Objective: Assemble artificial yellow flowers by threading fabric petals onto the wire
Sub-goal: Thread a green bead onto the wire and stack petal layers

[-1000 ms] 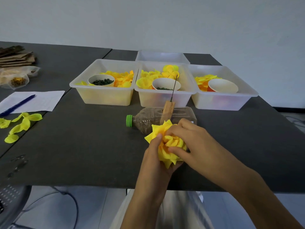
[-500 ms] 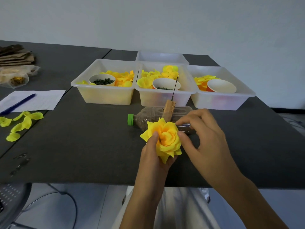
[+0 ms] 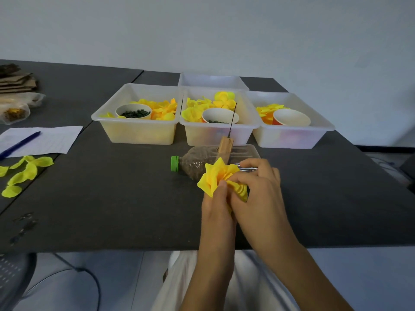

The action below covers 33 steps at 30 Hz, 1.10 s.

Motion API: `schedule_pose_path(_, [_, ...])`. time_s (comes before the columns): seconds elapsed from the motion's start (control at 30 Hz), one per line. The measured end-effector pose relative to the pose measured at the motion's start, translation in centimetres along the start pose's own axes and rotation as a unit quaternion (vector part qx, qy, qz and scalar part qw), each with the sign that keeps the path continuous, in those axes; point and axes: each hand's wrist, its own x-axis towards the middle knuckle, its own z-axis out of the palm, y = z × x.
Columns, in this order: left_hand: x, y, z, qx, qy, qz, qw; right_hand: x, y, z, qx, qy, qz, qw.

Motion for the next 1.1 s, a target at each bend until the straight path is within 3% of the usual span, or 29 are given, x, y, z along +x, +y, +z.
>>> schedule_pose_path(0.17, [-0.1, 0.1, -0.3, 0.017, 0.023, 0.019, 0.999, -0.7, -0.7, 0.2, -0.003, 0.006, -0.015, 1.000])
schedule_pose_path(0.33, [-0.4, 0.1, -0.2, 0.026, 0.007, 0.071, 0.997, -1.3, -1.4, 0.0, 0.141, 0.017, 0.051, 0.989])
schedule_pose_path(0.43, [-0.4, 0.0, -0.3, 0.009, 0.006, 0.045, 0.999, -1.4, -1.6, -0.4, 0.182, 0.030, 0.052, 0.981])
schedule_pose_path(0.67, [-0.6, 0.1, -0.2, -0.073, -0.007, -0.036, 0.997, -1.3, -0.4, -1.6, 0.006, 0.048, -0.034, 0.998])
schedule_pose_path(0.83, [-0.7, -0.2, 0.5, -0.032, -0.040, -0.008, 0.999, -0.9, -0.1, -2.5, 0.023, 0.019, -0.074, 0.997])
schedule_pose_path(0.93, [-0.3, -0.8, 0.6, -0.033, -0.043, 0.009, 0.998, -1.0, 0.7, -3.0, 0.051, 0.021, -0.038, 0.998])
schedule_pose_path(1.1, [-0.6, -1.3, 1.9, -0.016, -0.034, 0.030, 0.999, -1.7, 1.3, -3.1, -0.036, 0.070, 0.004, 0.997])
